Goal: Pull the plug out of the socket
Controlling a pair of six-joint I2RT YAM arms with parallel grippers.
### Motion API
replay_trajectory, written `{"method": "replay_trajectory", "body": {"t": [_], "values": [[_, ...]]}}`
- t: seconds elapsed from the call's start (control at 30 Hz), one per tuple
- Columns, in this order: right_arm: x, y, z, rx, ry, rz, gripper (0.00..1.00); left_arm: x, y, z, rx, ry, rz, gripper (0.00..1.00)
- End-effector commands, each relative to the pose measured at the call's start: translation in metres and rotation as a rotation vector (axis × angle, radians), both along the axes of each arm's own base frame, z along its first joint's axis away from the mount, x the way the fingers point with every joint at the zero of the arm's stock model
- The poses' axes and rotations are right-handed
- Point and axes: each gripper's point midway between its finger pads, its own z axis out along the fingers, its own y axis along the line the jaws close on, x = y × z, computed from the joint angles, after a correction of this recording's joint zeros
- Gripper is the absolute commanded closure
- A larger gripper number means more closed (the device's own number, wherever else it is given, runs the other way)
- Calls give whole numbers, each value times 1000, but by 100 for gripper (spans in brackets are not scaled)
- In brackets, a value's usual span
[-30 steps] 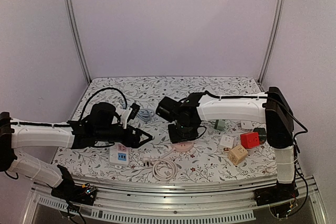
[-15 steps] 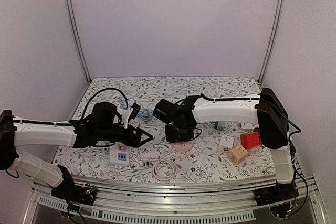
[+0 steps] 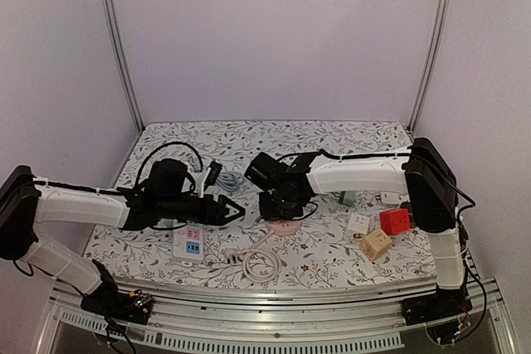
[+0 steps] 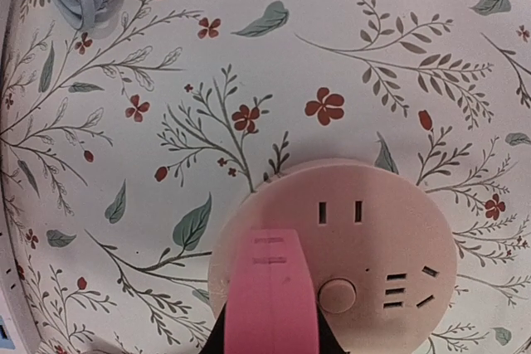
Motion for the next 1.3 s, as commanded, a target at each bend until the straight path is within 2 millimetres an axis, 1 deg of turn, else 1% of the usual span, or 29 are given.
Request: {"method": "replay_trajectory", "body": {"t": [0.0, 0.03, 0.07, 0.1, 0.13, 0.2, 0.23, 0.33, 0.4, 0.53, 0.67, 0.73, 0.87, 0.93, 1.0, 1.07, 1.2, 1.27], "values": [[6, 27, 30, 218, -66, 73, 100, 8, -11, 15, -145, 66, 11, 21], [5, 31, 35, 251, -78, 93, 100, 8, -12, 15, -164, 83, 15, 21], [5, 35, 45, 288, -95, 109, 100, 9, -13, 15, -184, 95, 16, 21], [4, 37, 49, 313, -106, 125, 100, 10, -14, 17, -201, 103, 15, 21], [3, 39, 59, 345, -122, 136, 100, 11, -15, 16, -211, 114, 18, 21], [1, 42, 71, 388, -145, 167, 100, 13, -16, 15, -225, 129, 22, 21], [0, 43, 80, 413, -160, 180, 100, 14, -17, 14, -232, 136, 23, 21], [-4, 44, 94, 462, -188, 212, 100, 18, -17, 10, -245, 161, 33, 21], [-8, 45, 107, 498, -206, 238, 100, 19, -15, 7, -251, 175, 44, 21], [-14, 47, 125, 565, -225, 272, 100, 21, -16, 7, -271, 188, 45, 21], [-21, 50, 138, 625, -219, 300, 100, 21, -20, 13, -310, 191, 28, 26], [-24, 52, 143, 649, -221, 312, 100, 22, -21, 16, -324, 185, 22, 29], [-28, 56, 151, 695, -217, 336, 100, 23, -23, 18, -331, 186, 19, 37], [-30, 56, 151, 701, -213, 342, 100, 23, -23, 18, -334, 189, 18, 43], [-31, 56, 151, 702, -211, 344, 100, 23, -23, 18, -339, 191, 20, 47], [-31, 56, 150, 701, -207, 343, 100, 23, -23, 19, -349, 190, 23, 53], [-32, 55, 149, 702, -202, 337, 100, 23, -23, 19, -354, 191, 24, 58], [-32, 54, 149, 704, -200, 335, 100, 23, -22, 18, -352, 195, 26, 63]]}}
